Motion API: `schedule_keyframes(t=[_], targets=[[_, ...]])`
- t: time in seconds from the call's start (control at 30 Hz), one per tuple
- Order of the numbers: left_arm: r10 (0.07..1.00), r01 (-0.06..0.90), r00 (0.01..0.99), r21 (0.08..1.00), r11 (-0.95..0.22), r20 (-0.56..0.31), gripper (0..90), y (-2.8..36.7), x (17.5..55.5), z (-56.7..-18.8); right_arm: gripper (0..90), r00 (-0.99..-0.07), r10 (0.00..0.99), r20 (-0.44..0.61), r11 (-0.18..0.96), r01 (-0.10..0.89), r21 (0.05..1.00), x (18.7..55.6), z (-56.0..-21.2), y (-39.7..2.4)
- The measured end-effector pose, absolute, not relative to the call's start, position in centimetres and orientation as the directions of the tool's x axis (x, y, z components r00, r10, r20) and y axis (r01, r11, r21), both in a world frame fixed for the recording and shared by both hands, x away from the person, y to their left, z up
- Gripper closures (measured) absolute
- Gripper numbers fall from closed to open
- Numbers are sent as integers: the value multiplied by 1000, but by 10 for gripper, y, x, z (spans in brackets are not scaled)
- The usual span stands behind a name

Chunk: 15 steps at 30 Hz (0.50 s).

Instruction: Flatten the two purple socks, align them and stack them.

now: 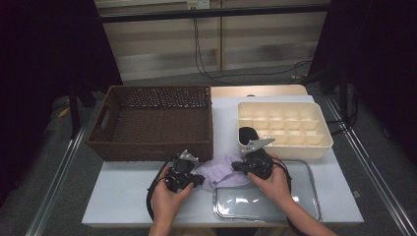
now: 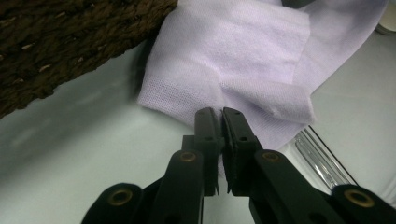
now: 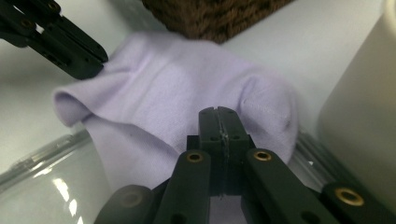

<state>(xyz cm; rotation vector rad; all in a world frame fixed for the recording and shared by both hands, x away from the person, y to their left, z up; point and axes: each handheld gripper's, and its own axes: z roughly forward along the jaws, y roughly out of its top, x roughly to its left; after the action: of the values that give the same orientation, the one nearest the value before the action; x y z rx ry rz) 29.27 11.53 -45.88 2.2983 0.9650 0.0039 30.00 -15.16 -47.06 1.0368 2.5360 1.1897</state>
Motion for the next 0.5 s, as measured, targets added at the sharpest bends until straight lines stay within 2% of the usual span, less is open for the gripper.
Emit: schedule_keyframes(t=[0.27, 0.43, 0.5], targets=[[646, 635, 724, 601, -485, -244, 856, 125, 292, -446, 900, -764, 632, 129, 432, 485, 761, 289, -453, -159], [656, 639, 717, 602, -480, -238, 860, 125, 294, -447, 899, -781, 609, 138, 465, 492, 736, 276, -452, -160], [658, 646, 712, 598, -475, -247, 860, 124, 295, -450, 835, -778, 602, 180, 463, 524, 715, 275, -458, -159]])
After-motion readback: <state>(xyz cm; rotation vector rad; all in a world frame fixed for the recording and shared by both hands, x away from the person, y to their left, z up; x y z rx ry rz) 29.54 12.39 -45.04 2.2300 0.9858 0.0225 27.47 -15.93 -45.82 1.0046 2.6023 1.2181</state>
